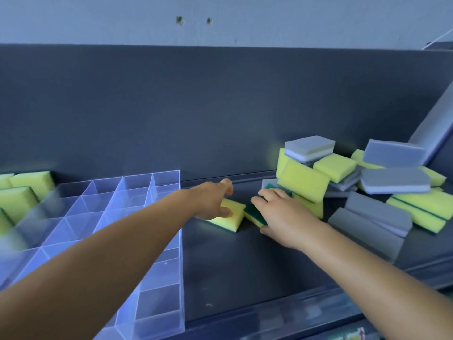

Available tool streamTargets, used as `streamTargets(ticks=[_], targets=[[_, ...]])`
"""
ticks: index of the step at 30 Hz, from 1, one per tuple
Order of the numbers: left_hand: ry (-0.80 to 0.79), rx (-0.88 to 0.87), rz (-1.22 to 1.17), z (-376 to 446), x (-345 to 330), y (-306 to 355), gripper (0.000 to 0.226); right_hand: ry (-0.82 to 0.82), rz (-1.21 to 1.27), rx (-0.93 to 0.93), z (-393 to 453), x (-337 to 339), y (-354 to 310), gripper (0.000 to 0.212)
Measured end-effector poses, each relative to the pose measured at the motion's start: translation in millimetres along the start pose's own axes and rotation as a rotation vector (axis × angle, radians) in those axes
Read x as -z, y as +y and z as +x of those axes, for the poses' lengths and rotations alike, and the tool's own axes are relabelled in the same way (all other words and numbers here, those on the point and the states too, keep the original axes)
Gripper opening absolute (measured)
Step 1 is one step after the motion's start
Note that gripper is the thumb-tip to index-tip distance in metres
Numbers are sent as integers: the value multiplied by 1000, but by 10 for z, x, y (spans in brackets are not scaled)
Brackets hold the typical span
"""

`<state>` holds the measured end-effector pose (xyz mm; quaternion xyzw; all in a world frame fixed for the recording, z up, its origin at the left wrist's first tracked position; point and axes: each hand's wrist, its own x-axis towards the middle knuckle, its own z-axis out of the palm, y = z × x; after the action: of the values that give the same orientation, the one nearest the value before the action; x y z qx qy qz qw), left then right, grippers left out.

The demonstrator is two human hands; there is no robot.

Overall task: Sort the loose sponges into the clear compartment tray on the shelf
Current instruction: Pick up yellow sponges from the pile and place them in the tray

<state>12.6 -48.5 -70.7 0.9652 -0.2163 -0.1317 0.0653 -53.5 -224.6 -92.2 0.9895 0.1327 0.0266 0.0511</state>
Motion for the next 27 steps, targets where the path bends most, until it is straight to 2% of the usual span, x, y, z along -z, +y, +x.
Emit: streamTargets(ticks=[2,4,7,11,14,17,20,25,27], targets=[[32,34,-14,-5,1,25,64,41,-57,-3,21,-17,-40,33],[45,58,8,-5,3,23,69,72,-82,-1,19,-12,-63,27],[1,52,69,-33,-9,12,61,133,-74,-1,9,3,-51,31],[-22,-35,204,-151,9,73,38,267,9,-38,7,65,-9,17],[-26,-57,179,-267,26,75,43,354,118,-73,-33,221,17,8],[-6,-62,136,-350,18,46,33,386,223,-111,-50,346,37,12],[133,-52,25,-428,105,57,27,428,311,-135,-26,423,68,12],[372,3,-153,-664,425,30,50,472,625,-87,22,664,24,10],[466,32,-202,-807,531,-28,44,472,707,-43,49,754,-52,9]])
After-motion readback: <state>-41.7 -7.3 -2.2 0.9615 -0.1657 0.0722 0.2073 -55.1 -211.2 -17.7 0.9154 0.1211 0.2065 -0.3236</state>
